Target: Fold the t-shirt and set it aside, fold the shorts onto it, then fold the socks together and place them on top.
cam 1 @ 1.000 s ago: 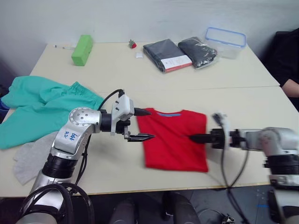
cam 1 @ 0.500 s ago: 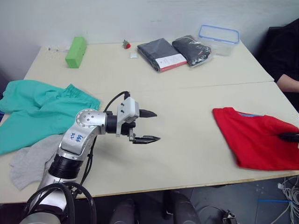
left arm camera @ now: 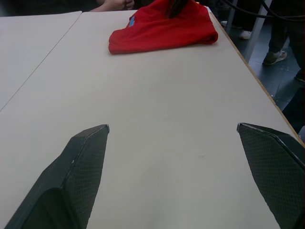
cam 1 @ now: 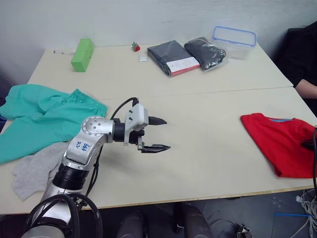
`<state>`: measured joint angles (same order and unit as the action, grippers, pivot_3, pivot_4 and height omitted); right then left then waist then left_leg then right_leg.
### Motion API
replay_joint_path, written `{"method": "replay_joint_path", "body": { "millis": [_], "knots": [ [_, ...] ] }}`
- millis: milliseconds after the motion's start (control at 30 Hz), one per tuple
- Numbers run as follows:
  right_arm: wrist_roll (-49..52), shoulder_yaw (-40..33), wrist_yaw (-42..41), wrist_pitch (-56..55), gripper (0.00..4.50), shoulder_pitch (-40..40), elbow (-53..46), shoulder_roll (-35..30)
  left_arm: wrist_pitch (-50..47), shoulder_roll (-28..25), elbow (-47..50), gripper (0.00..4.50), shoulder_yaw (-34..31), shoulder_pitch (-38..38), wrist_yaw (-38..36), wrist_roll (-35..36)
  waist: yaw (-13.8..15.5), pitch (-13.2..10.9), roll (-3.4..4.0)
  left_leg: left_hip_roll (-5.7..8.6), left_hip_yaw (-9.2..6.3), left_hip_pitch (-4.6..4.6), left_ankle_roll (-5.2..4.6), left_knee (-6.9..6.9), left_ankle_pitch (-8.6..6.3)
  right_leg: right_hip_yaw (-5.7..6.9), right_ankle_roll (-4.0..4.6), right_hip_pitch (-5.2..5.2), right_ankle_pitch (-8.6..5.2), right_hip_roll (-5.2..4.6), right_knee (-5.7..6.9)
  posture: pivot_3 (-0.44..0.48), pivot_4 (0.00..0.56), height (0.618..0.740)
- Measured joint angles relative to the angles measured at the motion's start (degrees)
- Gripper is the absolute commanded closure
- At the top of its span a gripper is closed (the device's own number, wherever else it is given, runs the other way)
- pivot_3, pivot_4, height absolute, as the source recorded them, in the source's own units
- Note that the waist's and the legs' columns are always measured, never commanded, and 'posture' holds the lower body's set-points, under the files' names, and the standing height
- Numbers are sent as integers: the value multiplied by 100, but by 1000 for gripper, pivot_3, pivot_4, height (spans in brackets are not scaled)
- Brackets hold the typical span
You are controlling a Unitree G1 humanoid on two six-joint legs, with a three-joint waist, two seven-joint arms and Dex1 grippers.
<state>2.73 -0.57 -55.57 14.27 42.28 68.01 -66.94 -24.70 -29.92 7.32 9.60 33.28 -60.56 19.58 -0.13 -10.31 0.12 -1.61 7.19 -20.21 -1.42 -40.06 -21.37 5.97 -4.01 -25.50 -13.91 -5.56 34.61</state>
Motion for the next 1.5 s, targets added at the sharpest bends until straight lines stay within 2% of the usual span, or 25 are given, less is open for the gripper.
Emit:
{"method": "replay_joint_path", "body": {
  "millis": [100, 133, 367, 500, 567, 667, 767, 867, 967, 1067, 1167, 1267, 1367, 1500],
  "knots": [
    [-2, -80, -77, 27, 219, -16, -1, -32, 0, -23, 1, 0, 0, 0, -3, -2, -1, 0, 10, 0, 0, 0, 0, 0, 0, 0, 0, 0, 0, 0, 2, 0, 150, 740],
    [2, -130, -130, 71, 15, -16, -1, -80, 0, -23, 1, 0, 0, 0, -3, -2, 3, 0, 16, 2, 0, 0, 0, 0, 0, 0, 0, 0, 0, 1, 1, 0, 150, 740],
    [1, -501, -272, 111, 15, 28, 8, -996, 1, -61, -7, 0, -23, 0, 5, -1, 0, -4, 40, 3, 0, 2, 0, 0, 0, -2, 0, 0, 0, 0, 1, 0, 150, 740],
    [149, -926, -50, -39, 15, 134, 153, -1073, 1, -61, -44, 0, -61, 0, 65, 2, -33, -5, 39, -2, 7, 6, 4, 1, -2, -9, 1, 1, 0, 2, 3, 0, 150, 740],
    [369, -1144, -307, 22, 15, 253, 124, -1004, 1, -65, -67, 0, -83, -4, 106, 2, -47, -7, 45, -3, 9, 8, 5, 1, -1, -10, 1, 0, -1, 7, 4, 0, 150, 740],
    [1062, -1454, -1296, 559, 15, 339, -830, -605, -3, -68, -68, 0, -193, -15, 211, 9, -127, -7, 45, -5, 5, 9, 8, 0, 1, -11, 2, 1, 0, 6, 12, 0, 150, 740],
    [2088, -1728, -1746, 1686, 15, -300, -3197, 72, -30, -177, -46, 0, -300, -123, 386, 0, -137, -7, 45, -21, -9, 8, 24, 0, 1, -5, 5, 0, -1, 3, 40, 0, 150, 740],
    [3021, -1782, -1562, 2639, 15, -830, -5287, 850, -96, -346, 29, 0, -497, -343, 609, -46, -75, -7, 45, -19, -27, 0, 28, 0, 3, 7, 14, -5, -6, 1, 45, 0, 150, 740],
    [3732, -1722, -1163, 3210, 15, -932, -6700, 1563, -196, -557, 221, 0, -740, -623, 885, -102, 7, -7, 45, -12, -26, -3, 25, -2, 3, 7, 13, -6, -6, -8, 43, 0, 150, 740],
    [3989, -1060, -761, 3246, 15, -899, -8065, 2265, -441, -840, 619, 0, -1150, -1182, 1361, -261, 26, -9, 37, -12, -34, -6, 23, -1, 1, 13, 14, -4, -6, -14, 38, 0, 150, 740],
    [3680, -310, -686, 2796, 15, -1131, -8650, 2583, -739, -1101, 973, 0, -1513, -1777, 1916, -565, 45, -9, 26, -6, -36, -10, 16, 0, -3, 18, 13, -5, -6, -18, 32, 0, 150, 740],
    [3417, 119, -627, 2477, 15, -1256, -8821, 2763, -993, -1273, 884, 0, -1851, -1918, 2523, -953, 73, -12, 14, 2, -33, -9, 7, -2, 0, 21, 11, -5, -4, -17, 37, 0, 150, 740],
    [3263, 288, -581, 2286, 15, -1261, -8852, 2861, -860, -1605, 320, 0, -1761, -1770, 2711, -1392, 87, -7, 4, -1, -32, -5, 8, -1, -1, 24, 13, -4, -5, -14, 38, 0, 150, 740],
    [3222, 338, -375, 2247, 15, -1280, -8862, 2981, -597, -1644, -645, 0, -1261, -1160, 2683, -1780, 130, -6, -1, -1, -30, -8, 8, 0, -1, 35, 14, -6, -5, -9, 37, 0, 150, 740]
  ]
}}
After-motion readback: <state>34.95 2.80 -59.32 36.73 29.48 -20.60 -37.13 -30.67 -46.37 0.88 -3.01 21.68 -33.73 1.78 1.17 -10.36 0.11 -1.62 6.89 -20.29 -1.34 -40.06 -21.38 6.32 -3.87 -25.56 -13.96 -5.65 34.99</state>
